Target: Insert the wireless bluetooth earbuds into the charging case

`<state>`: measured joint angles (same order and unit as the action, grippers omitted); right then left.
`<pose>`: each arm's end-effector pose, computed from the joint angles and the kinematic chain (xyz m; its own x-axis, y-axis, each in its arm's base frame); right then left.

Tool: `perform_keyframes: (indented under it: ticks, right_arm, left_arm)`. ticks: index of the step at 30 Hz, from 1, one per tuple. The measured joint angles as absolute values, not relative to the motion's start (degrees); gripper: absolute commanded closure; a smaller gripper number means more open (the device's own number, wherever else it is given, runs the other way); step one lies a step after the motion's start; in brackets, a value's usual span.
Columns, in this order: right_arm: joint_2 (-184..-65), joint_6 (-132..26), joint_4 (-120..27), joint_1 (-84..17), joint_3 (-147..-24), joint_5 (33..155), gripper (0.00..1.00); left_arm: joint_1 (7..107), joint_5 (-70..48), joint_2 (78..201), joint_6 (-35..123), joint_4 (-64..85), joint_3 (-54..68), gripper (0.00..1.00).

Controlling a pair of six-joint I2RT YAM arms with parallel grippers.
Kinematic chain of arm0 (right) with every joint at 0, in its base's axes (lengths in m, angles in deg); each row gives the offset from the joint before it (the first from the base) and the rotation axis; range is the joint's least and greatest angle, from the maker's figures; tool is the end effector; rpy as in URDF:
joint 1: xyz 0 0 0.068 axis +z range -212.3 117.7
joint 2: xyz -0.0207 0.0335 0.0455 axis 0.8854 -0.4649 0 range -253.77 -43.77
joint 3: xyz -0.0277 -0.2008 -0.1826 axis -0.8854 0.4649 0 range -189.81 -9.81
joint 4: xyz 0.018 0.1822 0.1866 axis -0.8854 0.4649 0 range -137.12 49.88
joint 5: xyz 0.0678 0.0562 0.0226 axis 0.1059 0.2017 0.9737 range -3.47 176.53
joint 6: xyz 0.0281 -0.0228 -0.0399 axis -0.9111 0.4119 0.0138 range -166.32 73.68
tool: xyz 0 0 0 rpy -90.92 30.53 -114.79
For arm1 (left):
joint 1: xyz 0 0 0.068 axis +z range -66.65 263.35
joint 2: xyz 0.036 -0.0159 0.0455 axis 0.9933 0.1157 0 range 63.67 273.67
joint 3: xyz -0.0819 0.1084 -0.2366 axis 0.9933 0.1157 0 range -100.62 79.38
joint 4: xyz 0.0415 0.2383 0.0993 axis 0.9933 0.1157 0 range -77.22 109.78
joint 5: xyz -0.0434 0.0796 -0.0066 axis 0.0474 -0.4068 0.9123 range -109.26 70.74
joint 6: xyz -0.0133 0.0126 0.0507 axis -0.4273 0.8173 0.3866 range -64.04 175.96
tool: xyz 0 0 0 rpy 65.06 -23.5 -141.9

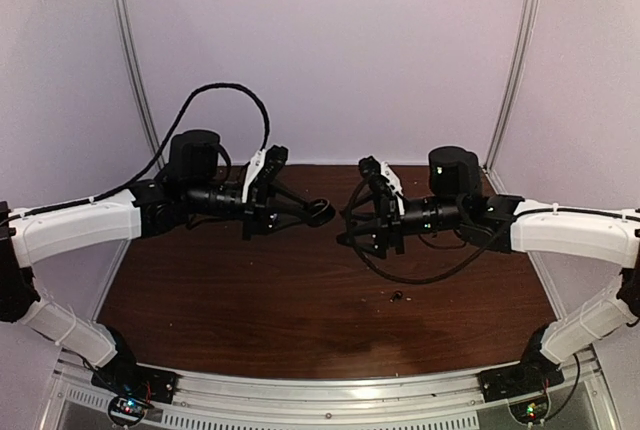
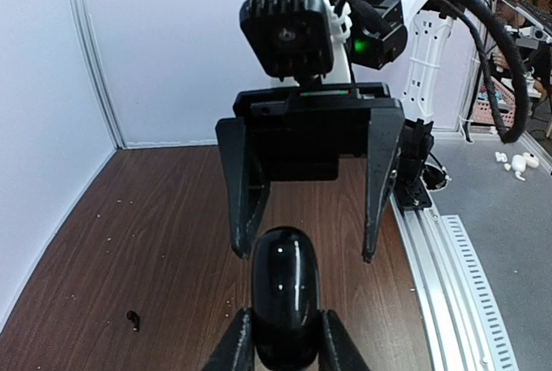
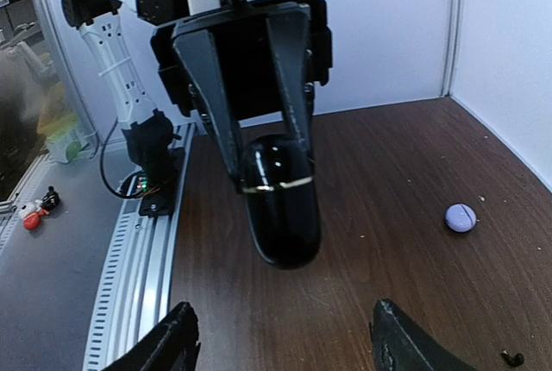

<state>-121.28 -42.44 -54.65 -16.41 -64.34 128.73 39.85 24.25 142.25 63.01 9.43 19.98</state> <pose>0.1977 0.2382 0.3041 -0.1186 -0.1944 -0.9737 -0.9928 0.0377 0.1134 0.2115 -0.2345 0.3212 -0.0762 0.1950 -0.9778 0.9966 0.0466 -0.0684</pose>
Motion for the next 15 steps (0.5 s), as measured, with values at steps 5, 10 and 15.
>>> perform_keyframes:
  ticks: [5, 10, 15]
  right_arm:
    - [-121.92, -43.1, -53.93, -14.14, -64.82, 132.33, 0.38]
    - [-121.92, -40.81, -52.2, -12.1, -65.78, 131.0, 0.46]
    - [-121.92, -39.36, -51.46, -11.45, -65.91, 129.95, 0.5]
  left_arm:
    - [39.06, 26.0, 142.98, 63.45, 10.06, 19.94, 1.0]
    - [38.84, 29.36, 144.31, 62.79, 10.37, 19.7, 1.0]
    - [38.6, 31.27, 145.62, 61.57, 10.45, 19.04, 1.0]
